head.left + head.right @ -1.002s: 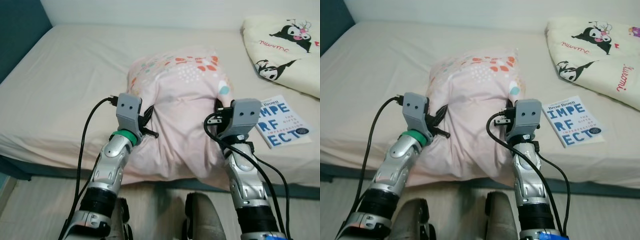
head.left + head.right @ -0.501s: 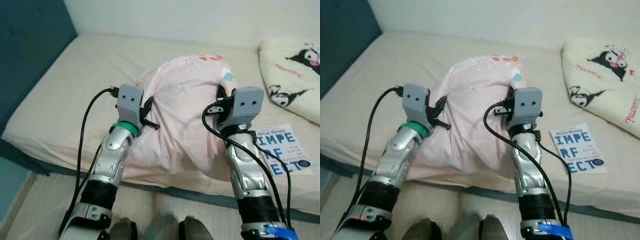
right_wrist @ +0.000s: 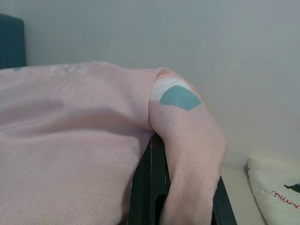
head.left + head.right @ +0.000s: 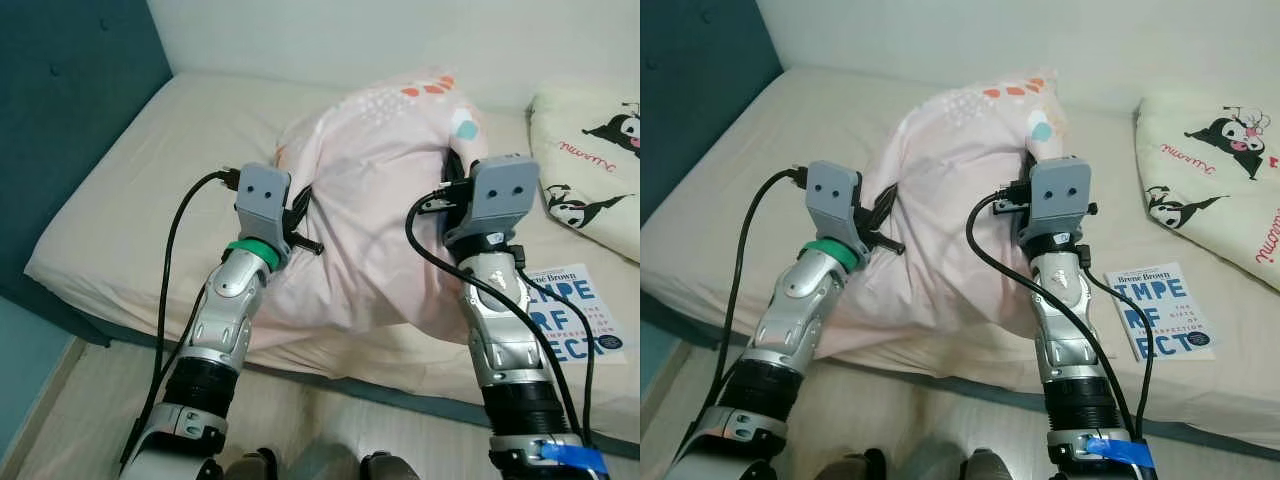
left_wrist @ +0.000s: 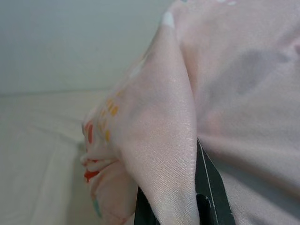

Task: Clean up the room

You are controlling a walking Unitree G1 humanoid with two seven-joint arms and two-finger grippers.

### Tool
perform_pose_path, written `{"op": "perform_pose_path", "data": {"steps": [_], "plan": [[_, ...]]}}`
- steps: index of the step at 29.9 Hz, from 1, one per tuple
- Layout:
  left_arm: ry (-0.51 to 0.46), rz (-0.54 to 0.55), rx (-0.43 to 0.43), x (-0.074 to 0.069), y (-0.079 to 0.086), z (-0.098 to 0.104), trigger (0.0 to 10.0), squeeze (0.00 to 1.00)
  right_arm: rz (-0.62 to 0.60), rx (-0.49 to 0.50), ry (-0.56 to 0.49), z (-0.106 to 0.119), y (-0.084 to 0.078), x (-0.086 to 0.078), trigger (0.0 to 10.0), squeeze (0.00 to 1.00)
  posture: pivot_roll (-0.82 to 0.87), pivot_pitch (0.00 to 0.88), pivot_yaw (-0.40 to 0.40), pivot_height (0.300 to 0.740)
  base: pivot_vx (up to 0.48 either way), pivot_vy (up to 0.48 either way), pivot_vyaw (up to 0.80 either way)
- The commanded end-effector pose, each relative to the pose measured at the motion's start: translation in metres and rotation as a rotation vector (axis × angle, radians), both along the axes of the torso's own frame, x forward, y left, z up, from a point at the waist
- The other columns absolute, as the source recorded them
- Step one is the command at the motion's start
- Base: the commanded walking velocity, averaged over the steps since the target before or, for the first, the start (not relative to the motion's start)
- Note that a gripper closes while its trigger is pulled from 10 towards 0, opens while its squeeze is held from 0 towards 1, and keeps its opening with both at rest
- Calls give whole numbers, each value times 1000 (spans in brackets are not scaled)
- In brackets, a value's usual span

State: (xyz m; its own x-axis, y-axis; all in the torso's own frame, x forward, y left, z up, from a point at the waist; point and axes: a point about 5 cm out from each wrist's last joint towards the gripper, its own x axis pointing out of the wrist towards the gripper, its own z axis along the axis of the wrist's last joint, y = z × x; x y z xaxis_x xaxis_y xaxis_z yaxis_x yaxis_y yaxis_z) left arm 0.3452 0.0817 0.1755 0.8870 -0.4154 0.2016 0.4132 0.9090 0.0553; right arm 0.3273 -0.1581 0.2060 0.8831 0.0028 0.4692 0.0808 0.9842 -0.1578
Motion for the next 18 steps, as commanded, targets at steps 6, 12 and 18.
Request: {"op": "perform_pose_path", "data": {"steps": [6,12,18], "plan": [[26,-20,88,-5,2,-20,10000,0,-49,63,71,-26,-7,-4,10000,0,-9,28,56,740,0,0,0],[8,-14,78,-4,3,-15,10000,0,-39,87,79,-29,-6,0,10000,0,5,16,46,740,0,0,0],[9,-9,80,-2,5,-15,10000,0,-29,85,81,-31,-2,3,10000,0,32,14,42,740,0,0,0]]}}
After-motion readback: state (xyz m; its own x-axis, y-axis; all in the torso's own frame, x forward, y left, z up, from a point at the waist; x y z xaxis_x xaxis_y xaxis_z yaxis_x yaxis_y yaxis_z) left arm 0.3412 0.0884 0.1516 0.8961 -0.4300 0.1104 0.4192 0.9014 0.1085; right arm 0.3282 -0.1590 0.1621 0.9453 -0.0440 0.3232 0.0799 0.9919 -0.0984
